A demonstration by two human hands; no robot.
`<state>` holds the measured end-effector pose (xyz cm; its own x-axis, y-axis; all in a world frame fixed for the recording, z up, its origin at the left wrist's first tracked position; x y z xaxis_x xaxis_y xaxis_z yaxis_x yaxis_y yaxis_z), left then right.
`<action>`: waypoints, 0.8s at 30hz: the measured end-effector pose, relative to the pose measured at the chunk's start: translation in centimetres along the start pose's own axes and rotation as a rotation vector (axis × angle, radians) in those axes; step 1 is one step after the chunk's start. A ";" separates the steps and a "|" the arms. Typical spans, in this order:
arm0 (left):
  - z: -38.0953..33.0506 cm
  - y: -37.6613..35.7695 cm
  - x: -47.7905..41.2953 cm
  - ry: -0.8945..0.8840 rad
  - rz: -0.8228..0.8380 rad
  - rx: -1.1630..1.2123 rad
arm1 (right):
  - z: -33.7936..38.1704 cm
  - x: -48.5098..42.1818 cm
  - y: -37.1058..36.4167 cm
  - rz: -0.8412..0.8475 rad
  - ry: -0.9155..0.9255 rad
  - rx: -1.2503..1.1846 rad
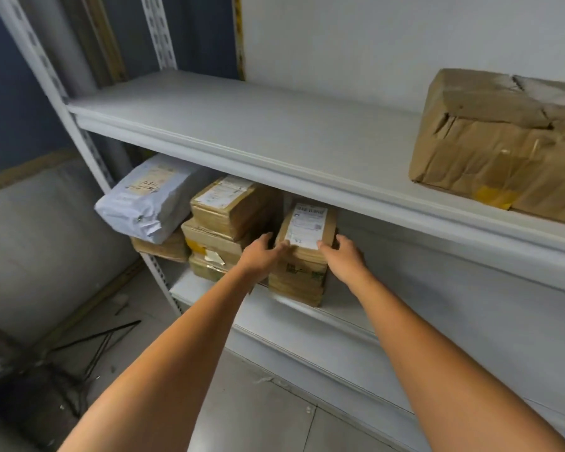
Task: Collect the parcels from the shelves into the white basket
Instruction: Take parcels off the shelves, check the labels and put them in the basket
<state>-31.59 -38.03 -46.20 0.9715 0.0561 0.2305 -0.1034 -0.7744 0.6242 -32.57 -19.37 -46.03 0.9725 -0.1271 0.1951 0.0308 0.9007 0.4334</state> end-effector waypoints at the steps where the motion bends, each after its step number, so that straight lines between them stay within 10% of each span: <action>1: 0.1 -0.4 -0.7 -0.003 0.026 0.050 | -0.5 -0.3 -0.5 0.010 -0.039 -0.051; 24: -3.6 -1.6 10.8 -0.051 0.180 0.475 | -1.1 10.4 4.5 0.105 -0.027 -0.473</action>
<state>-21.76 -33.92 -42.01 0.9576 -0.1263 0.2589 -0.1732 -0.9706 0.1671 -22.06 -16.21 -43.08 0.9698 -0.0302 0.2419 0.0402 0.9985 -0.0365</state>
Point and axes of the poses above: each hand's wrist, its own x-axis away from the middle knuckle, its own y-axis out of the back of the hand, z = x × y, the point moved 2 cm from there along -x, towards the middle knuckle, and after that the axes turned 7 degrees about -x, right-handed, at the moved point
